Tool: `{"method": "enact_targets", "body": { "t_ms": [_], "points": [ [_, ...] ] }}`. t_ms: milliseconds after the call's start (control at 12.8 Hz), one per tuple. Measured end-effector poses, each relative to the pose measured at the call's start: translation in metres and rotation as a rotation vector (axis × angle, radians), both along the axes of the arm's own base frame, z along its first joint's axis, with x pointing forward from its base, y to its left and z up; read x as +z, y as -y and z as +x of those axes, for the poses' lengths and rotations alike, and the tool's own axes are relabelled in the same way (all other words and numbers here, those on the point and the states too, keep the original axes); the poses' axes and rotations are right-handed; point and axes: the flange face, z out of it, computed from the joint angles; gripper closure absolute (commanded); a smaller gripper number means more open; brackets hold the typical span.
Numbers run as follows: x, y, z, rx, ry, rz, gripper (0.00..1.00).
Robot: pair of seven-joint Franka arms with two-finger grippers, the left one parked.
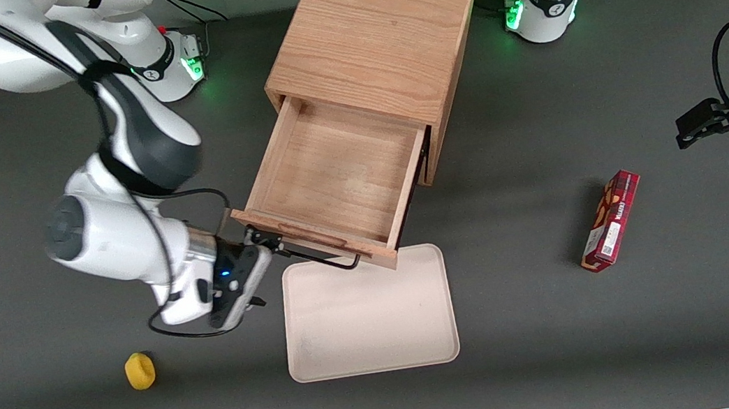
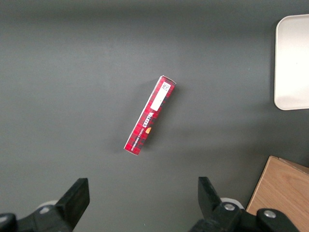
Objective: Open upper drawer
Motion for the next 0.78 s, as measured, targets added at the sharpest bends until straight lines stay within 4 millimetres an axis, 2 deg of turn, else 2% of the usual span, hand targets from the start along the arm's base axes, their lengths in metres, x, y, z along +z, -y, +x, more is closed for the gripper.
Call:
{"method": "enact_targets", "body": {
  "t_ms": [78, 234, 390, 545, 779],
  "points": [
    [0.027, 0.021, 0.000, -0.054, -0.005, 0.054, 0.00],
    [0.075, 0.076, -0.009, -0.174, -0.081, 0.102, 0.00],
    [0.113, 0.131, -0.031, -0.341, -0.177, 0.024, 0.00],
    [0.137, 0.164, -0.068, -0.526, -0.259, -0.151, 0.00],
    [0.149, 0.197, -0.117, -0.665, -0.292, -0.397, 0.00]
  ]
}}
